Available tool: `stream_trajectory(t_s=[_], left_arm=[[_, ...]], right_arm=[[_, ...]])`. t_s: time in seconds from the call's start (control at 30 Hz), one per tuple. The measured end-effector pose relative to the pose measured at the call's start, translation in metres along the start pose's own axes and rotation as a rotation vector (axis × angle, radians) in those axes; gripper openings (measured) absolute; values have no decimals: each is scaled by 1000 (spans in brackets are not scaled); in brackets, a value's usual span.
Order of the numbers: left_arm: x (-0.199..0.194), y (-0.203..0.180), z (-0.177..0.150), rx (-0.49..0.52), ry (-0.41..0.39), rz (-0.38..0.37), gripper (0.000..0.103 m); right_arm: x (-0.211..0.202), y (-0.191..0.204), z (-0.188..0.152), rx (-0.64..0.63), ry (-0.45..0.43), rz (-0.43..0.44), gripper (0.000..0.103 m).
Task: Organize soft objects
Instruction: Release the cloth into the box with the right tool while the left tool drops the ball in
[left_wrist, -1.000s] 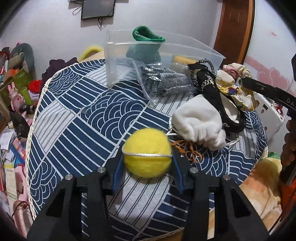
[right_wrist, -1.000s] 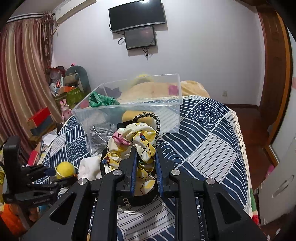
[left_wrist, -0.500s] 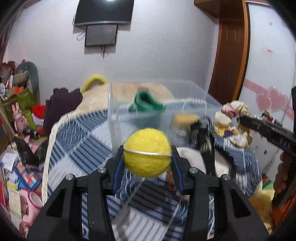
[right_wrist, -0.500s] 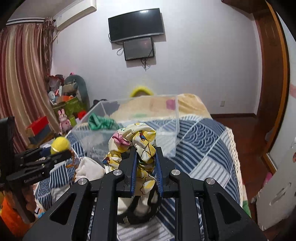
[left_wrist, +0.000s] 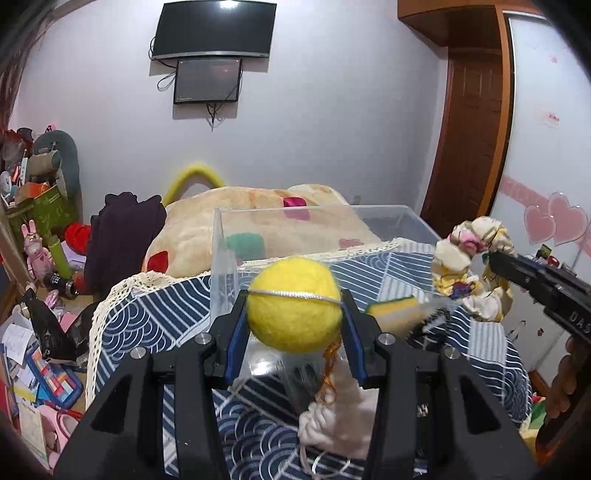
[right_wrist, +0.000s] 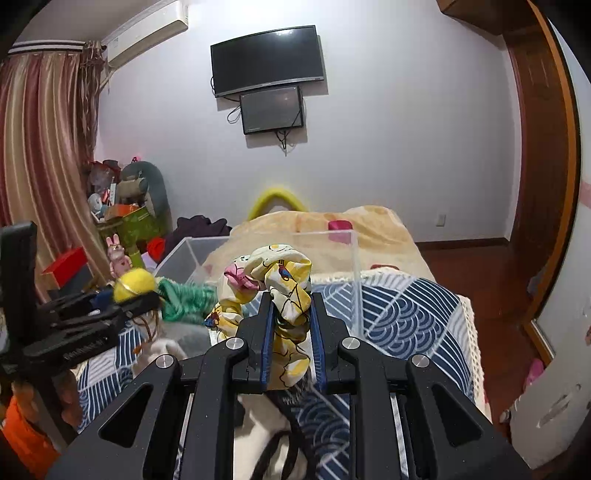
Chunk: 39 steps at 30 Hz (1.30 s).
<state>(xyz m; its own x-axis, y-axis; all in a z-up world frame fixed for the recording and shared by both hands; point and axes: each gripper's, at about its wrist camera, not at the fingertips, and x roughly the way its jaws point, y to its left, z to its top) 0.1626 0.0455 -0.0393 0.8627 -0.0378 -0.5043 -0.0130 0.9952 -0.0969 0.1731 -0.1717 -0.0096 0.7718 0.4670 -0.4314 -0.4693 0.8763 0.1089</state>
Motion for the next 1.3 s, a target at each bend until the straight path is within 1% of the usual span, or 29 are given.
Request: stream_trajectory(t_s=[0.1, 0.23, 0.33, 0.37, 0.4, 0.43, 0.47, 0.5, 0.53, 0.57, 0.6, 0.67, 0.73, 0.77, 0.8, 0.83, 0.87, 0.9, 0.97, 1.07, 1.17, 1.3], left_arm=[[16, -2, 2, 20, 31, 4, 46], [36, -1, -1, 28, 81, 22, 47], [40, 2, -1, 18, 82, 13, 53], [40, 1, -1, 25, 80, 16, 60], [39, 1, 0, 30, 78, 20, 65], [38, -1, -1, 35, 76, 13, 67], [37, -2, -1, 40, 77, 7, 70], [36, -4, -1, 48, 75, 9, 75], [34, -6, -2, 57, 68, 21, 77], [31, -8, -2, 68, 60, 28, 78], [29, -9, -2, 75, 56, 28, 78], [24, -12, -2, 78, 56, 20, 78], [19, -14, -3, 76, 57, 12, 81], [15, -14, -2, 75, 54, 9, 85], [11, -15, -2, 75, 50, 8, 91], [6, -15, -2, 73, 42, 10, 94], [-1, -14, -2, 68, 31, 15, 100], [-8, -13, -3, 62, 20, 18, 102], [-22, -11, -5, 45, -2, 18, 102], [-34, -6, -10, 19, -5, 18, 103], [-44, -2, -21, -9, 2, 19, 103], [-45, -3, -39, -9, 28, 19, 103]], right_arm=[[12, 2, 4, -5, 17, 5, 16], [33, 8, 2, -28, 62, 4, 16], [48, 11, -1, -45, 103, 8, 17], [52, 10, -2, -49, 114, 8, 17], [55, 11, -4, -57, 126, 4, 19], [57, 11, -4, -62, 131, 0, 19], [58, 11, -5, -68, 134, -13, 20], [58, 11, -6, -69, 133, -25, 25], [57, 10, -6, -69, 133, -34, 28], [56, 9, -6, -69, 134, -44, 36], [55, 8, -5, -70, 133, -56, 47], [50, 5, -4, -67, 118, -62, 58], [43, 3, -3, -69, 104, -56, 58], [37, 3, -2, -74, 98, -53, 58], [34, 4, -2, -77, 92, -53, 60], [28, 4, -2, -81, 83, -53, 61], [23, 5, -1, -84, 76, -52, 66], [14, 5, -2, -88, 60, -48, 72], [6, 6, -2, -89, 40, -47, 75], [-9, 4, -6, -86, 29, -33, 81], [-14, 3, -14, -77, 41, -17, 82], [-13, 1, -33, -86, 88, 2, 82]])
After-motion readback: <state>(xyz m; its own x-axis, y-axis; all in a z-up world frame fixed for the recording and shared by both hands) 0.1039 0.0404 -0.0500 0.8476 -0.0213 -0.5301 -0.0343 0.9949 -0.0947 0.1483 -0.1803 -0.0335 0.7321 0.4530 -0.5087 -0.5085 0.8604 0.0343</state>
